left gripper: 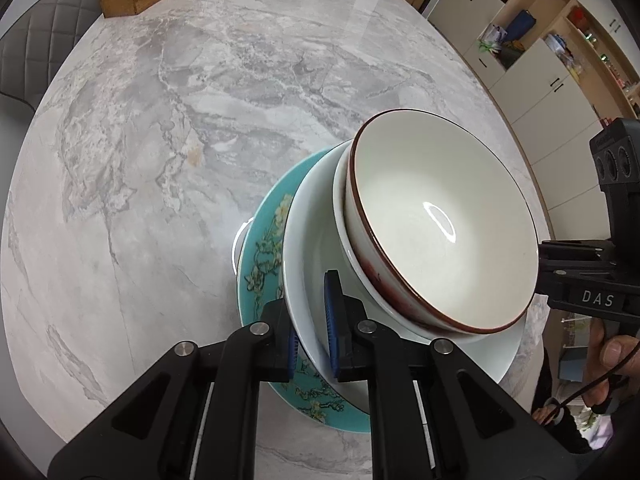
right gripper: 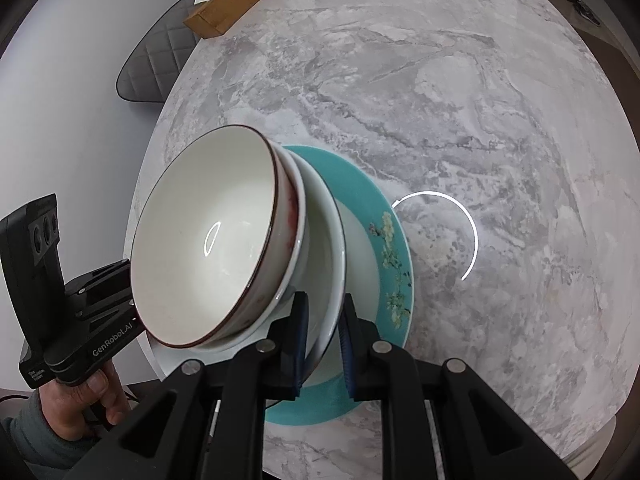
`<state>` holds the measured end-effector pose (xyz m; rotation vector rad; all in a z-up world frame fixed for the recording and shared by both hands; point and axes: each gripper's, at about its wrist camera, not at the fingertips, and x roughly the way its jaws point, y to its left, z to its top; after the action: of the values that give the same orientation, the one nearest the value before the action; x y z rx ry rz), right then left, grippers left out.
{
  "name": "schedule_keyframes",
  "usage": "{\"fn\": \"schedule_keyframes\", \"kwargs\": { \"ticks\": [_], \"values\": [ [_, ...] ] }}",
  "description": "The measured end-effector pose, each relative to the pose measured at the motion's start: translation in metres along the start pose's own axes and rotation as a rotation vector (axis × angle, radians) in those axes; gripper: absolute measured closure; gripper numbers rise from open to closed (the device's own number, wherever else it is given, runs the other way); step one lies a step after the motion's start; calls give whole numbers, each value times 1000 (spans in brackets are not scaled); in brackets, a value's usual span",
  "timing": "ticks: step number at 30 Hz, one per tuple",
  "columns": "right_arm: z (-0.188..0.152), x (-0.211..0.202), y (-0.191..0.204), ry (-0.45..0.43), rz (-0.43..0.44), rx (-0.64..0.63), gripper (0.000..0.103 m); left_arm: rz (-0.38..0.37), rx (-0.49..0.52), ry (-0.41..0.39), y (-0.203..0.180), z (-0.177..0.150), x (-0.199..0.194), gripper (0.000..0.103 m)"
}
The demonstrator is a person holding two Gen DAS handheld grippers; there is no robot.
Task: Organize plates and bowls
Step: 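Carry the white plate with bowls onto the teal floral plate stack, then open both grippers and release the white plate on the teal plates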
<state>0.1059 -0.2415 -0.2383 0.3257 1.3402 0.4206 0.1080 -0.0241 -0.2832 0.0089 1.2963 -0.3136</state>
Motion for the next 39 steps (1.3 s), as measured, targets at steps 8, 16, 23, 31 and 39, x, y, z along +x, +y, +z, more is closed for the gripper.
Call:
{"fn": "schedule_keyframes", "kwargs": {
  "ticks": [8, 16, 23, 31, 39],
  "values": [
    [-3, 2, 0, -27, -35, -38, 86, 5, 17, -7, -1, -2, 8, 93],
    [-4, 0, -2, -45, -33, -32, 85, -2, -2, -23, 1, -4, 8, 92],
    [-16, -14, -6, -90, -52, -9, 50, 20, -25, -60, 6, -14, -8, 66],
    [-44, -53, -4, -209, -28, 28, 23, -5, -78, -104, 13, -38, -42, 33],
    [-56, -86, 16, -262, -69, -26, 2, 114, -153, -160, -9, -64, -97, 0]
  ]
}}
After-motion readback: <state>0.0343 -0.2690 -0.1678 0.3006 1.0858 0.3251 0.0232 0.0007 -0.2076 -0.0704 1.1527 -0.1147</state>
